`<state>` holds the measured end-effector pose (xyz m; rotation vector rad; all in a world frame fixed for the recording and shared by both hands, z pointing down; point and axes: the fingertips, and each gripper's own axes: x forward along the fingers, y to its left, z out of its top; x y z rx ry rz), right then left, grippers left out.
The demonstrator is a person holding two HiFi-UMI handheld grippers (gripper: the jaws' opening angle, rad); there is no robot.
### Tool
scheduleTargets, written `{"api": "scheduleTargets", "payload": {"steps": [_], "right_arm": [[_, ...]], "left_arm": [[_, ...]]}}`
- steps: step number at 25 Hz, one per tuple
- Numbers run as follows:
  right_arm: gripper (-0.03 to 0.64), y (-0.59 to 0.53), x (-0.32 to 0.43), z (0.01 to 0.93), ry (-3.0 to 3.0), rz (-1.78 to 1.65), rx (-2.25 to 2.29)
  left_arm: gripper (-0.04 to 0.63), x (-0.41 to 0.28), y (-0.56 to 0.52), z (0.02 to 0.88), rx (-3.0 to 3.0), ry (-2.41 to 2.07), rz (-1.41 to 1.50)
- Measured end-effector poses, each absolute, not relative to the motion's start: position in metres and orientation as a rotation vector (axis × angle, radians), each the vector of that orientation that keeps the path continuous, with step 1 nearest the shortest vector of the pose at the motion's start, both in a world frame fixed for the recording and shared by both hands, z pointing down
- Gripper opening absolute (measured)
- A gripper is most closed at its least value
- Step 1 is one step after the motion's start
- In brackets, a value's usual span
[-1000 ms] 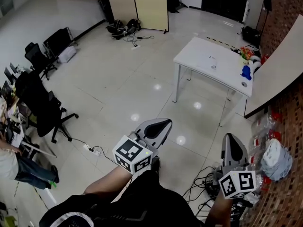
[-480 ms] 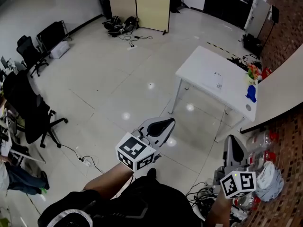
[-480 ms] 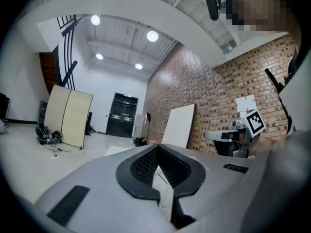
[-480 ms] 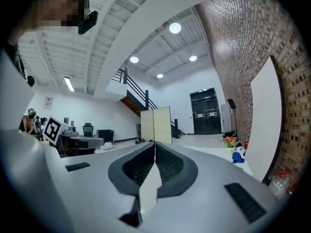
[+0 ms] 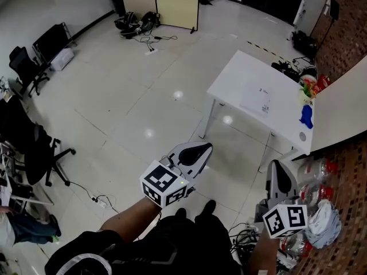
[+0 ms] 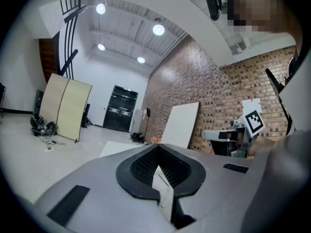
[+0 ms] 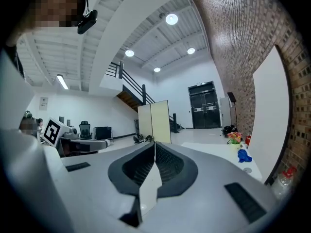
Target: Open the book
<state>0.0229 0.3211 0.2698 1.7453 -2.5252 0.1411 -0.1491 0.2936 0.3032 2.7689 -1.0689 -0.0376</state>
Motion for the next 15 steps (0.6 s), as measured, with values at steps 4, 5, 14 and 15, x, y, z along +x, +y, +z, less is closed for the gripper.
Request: {"api": "scheduleTargets", "payload": {"steps": [4, 5, 14, 15], "right_arm": [[0.0, 0.269, 0.038, 0.276, -2.537, 0.166, 1.719], [0.0, 0.255, 0.045, 0.277, -2.542, 0.168, 1.72], [0.002, 0.125, 0.104, 0.275, -2.604, 0.189, 1.663], [0.0, 0.112, 0.109, 0.276, -2.606, 0.189, 1.654]], "left_arm": [[-0.005, -0.134, 0.244, 0.307, 2.756, -1.093, -0.016], [-0.005, -0.129, 0.23, 0.306, 2.755, -1.103, -0.013], [-0.005, -0.073, 0.109, 0.29, 2.763, -1.206, 0.019], [-0.005, -0.069, 0.098, 0.289, 2.753, -1.216, 0.014]]}}
